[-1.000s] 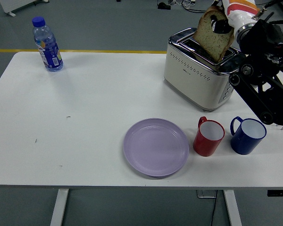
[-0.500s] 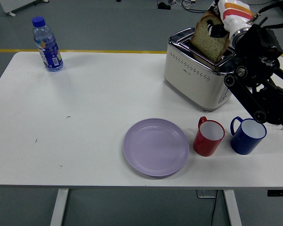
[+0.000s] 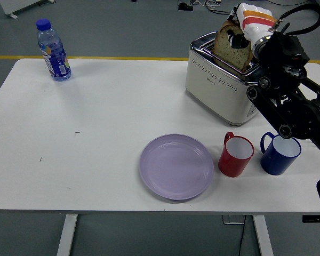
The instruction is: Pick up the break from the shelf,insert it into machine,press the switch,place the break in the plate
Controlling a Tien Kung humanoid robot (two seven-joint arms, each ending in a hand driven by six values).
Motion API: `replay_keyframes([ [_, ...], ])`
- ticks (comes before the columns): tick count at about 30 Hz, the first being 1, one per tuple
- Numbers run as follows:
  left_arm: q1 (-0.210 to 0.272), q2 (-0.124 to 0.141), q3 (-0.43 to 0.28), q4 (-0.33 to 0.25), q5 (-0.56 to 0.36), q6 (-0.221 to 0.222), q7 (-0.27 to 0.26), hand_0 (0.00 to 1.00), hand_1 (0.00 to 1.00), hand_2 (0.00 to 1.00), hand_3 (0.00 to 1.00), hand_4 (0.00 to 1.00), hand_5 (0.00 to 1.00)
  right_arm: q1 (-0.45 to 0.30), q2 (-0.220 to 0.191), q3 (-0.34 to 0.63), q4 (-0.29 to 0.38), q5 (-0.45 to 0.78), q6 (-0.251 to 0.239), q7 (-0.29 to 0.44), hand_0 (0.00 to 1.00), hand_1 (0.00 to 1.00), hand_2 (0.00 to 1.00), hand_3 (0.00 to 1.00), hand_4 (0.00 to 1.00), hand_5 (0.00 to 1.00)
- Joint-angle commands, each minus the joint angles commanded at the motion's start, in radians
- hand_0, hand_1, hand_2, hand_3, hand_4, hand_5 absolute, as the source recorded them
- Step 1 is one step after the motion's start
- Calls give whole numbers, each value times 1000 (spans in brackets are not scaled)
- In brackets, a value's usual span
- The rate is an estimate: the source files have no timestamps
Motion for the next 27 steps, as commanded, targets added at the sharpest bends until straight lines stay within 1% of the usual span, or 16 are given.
replay_keyframes([
  [4,0,0,0,0,-1,0,0,605,465,450,546,294,918,3,2,1,-5,16,2,10,496,572,638,737,635,11],
  [5,0,0,0,0,0,0,1,604,466,450,546,293,918,4,2,3,-7,22,1,15,752,740,860,909,736,89],
  [10,0,0,-1,0,1,0,1,604,466,450,546,293,918,3,1,8,-10,39,-1,26,752,740,860,909,736,89],
  [11,0,0,-1,0,1,-1,1,605,465,448,546,293,917,3,1,8,-10,43,-1,28,862,833,950,980,799,141],
  [16,1,0,-1,0,0,0,1,605,465,448,546,293,917,-7,-4,10,-3,52,-13,29,862,833,950,980,799,141],
  [18,1,0,1,0,-5,1,0,605,465,449,548,292,917,-18,-16,15,18,54,-34,31,852,828,948,971,800,154],
  [20,2,0,2,0,-6,2,0,605,465,449,548,292,917,-37,-40,25,55,60,-67,33,852,828,948,971,800,154],
  [22,3,0,1,0,-4,2,0,605,465,449,548,292,917,-53,-57,34,84,65,-89,37,852,828,948,971,800,154],
  [23,4,0,1,0,-4,2,0,605,466,450,547,293,918,-67,-71,42,103,68,-105,34,776,746,878,909,739,157],
  [24,4,0,1,0,-4,2,0,605,466,450,547,293,918,-81,-84,48,127,70,-124,31,776,746,878,909,739,157],
  [26,9,0,-2,0,-3,3,-2,605,466,450,547,293,918,-135,-133,72,200,79,-182,9,776,746,878,909,739,157],
  [27,9,0,-2,0,-3,3,-2,605,466,450,547,293,918,-141,-138,74,214,80,-189,7,776,746,878,909,739,157],
])
